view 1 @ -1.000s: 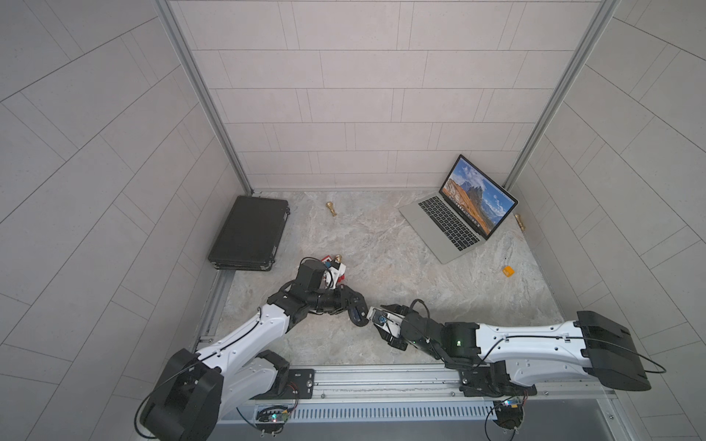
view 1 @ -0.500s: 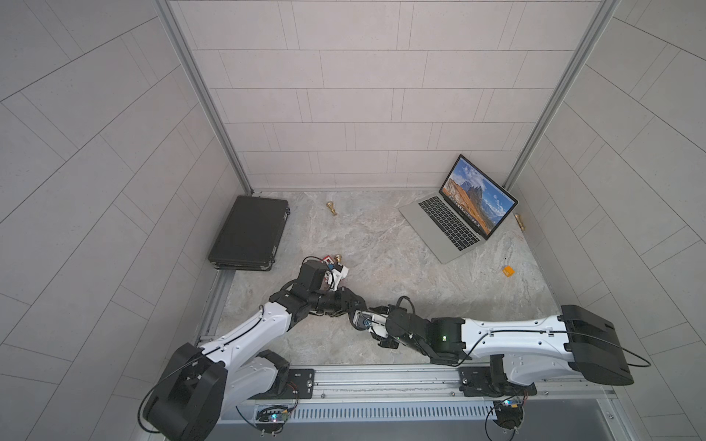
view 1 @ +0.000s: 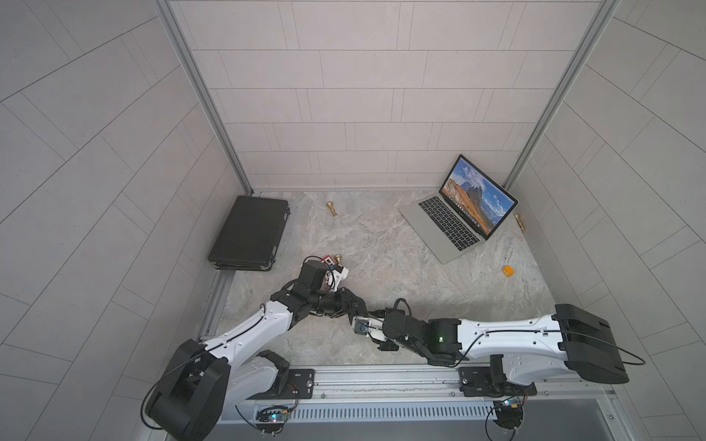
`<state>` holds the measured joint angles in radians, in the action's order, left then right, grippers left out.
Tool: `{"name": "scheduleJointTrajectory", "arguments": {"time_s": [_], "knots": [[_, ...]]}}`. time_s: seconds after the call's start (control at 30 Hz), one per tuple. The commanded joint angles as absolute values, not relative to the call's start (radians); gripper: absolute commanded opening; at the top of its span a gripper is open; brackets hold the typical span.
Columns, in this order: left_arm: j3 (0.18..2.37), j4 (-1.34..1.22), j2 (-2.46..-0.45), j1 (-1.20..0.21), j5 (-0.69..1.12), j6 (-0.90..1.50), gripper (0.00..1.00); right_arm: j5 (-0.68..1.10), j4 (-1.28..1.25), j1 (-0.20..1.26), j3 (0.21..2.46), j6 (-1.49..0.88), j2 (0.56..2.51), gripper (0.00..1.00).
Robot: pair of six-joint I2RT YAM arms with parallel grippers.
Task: Insert the wireless mouse receiver into the laptop
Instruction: Take out the USB plug from the mouse.
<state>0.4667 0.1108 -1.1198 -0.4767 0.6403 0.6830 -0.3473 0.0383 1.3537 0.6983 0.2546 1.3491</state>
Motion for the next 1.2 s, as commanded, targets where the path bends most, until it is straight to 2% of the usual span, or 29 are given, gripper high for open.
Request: {"name": "scheduleJointTrajectory", "arguments": {"time_s": [0.0, 0.23, 0.47, 0.67, 1.17], "knots": [[0.497, 0.105, -1.129, -0.498, 0.709, 0.680, 0.00, -0.387, 0.024, 1.359, 0.727, 0.266, 1.370, 0.39], [0.508, 0.108, -1.187, -0.578, 0.731, 0.693, 0.00, -0.415, -0.045, 1.359, 0.729, 0.277, 1.385, 0.36], [0.505, 0.088, -1.287, -0.599, 0.754, 0.719, 0.00, -0.668, -0.197, 1.357, 0.698, 0.186, 1.405, 0.29], [0.504, 0.101, -1.344, -0.598, 0.755, 0.719, 0.00, -0.779, -0.293, 1.350, 0.648, 0.182, 1.370, 0.25], [0.512, 0.134, -1.355, -0.598, 0.716, 0.711, 0.00, -0.866, -0.377, 1.341, 0.559, 0.218, 1.309, 0.23]]}}
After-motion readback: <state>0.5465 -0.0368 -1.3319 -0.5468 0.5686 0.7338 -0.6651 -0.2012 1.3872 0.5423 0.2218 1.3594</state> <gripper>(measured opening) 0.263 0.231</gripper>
